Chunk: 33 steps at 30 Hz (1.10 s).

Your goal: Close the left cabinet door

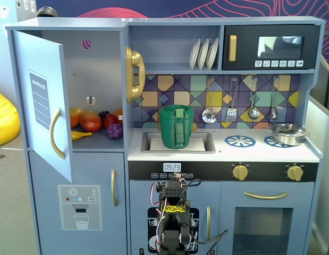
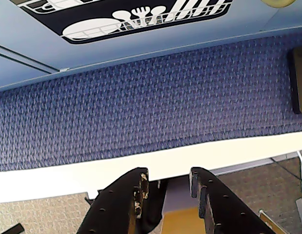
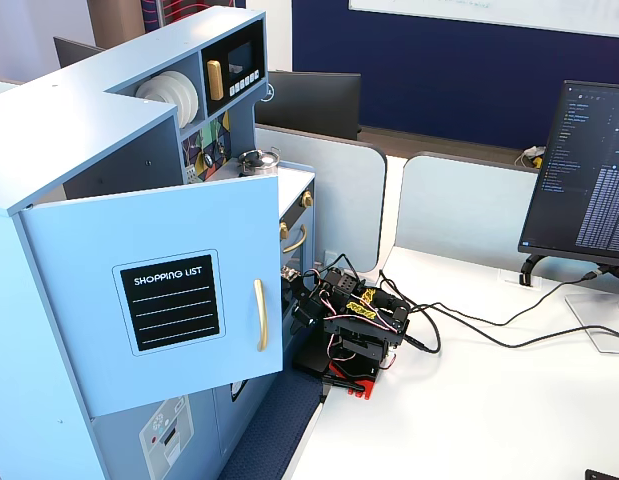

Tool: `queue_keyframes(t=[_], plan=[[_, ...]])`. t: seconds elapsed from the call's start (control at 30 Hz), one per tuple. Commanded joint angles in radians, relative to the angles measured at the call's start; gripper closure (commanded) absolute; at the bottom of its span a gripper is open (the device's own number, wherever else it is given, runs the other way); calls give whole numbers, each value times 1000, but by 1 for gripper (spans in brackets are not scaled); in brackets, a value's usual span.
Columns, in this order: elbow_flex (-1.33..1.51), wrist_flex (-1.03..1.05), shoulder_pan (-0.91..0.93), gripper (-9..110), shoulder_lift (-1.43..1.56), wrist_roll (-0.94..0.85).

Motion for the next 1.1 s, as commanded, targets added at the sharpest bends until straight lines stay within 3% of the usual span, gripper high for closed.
queue_keyframes(t=[0.0, 0.37, 0.5, 0.77, 0.9, 1.07], plan=[[26, 173, 11, 101, -3, -25], [26, 167, -17, 101, -3, -89], [9, -5, -158, 101, -6, -169], [-114, -397, -911, 102, -66, -146], [-117, -561, -1276, 102, 20, -288], [-199, -819, -1568, 102, -83, -328]])
